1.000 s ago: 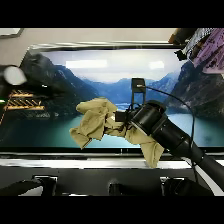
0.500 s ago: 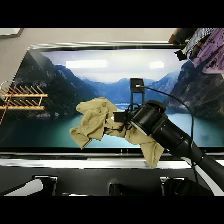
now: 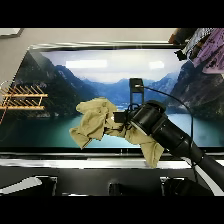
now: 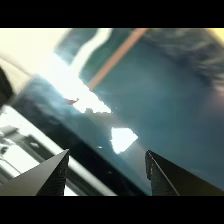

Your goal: Fold the clothes and pants, and hang the long-sleeved shirts on hangers.

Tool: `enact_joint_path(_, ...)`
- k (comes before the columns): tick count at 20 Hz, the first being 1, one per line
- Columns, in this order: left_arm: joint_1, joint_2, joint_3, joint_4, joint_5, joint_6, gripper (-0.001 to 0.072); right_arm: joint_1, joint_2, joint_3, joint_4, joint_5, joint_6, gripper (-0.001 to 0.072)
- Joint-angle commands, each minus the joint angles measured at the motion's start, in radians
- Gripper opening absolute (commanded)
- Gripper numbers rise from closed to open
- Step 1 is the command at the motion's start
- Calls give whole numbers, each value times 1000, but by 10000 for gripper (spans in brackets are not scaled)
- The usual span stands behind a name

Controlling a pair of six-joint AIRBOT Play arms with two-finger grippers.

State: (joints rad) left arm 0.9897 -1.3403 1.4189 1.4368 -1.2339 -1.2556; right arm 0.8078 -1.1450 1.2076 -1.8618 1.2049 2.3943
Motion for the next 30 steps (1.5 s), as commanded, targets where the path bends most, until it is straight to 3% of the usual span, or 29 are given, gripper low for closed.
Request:
enact_joint_path(1, 85, -68, -5, -51, 67, 191, 533, 0, -1, 0, 0, 0, -4, 31)
enact_joint_path(5, 84, -178, -5, -99, 84, 385, 533, 0, -1, 0, -1, 0, -43, 31)
enact_joint_path(8, 69, -239, -5, -108, 129, 455, 532, 0, -1, 0, -9, 0, -43, 31)
enact_joint_path(15, 28, -298, -5, -106, 292, 457, 532, 0, -1, 0, -8, 2, -42, 31)
enact_joint_path(30, 0, -410, -5, -102, 232, 456, 531, 0, -1, 0, -8, 57, -42, 31)
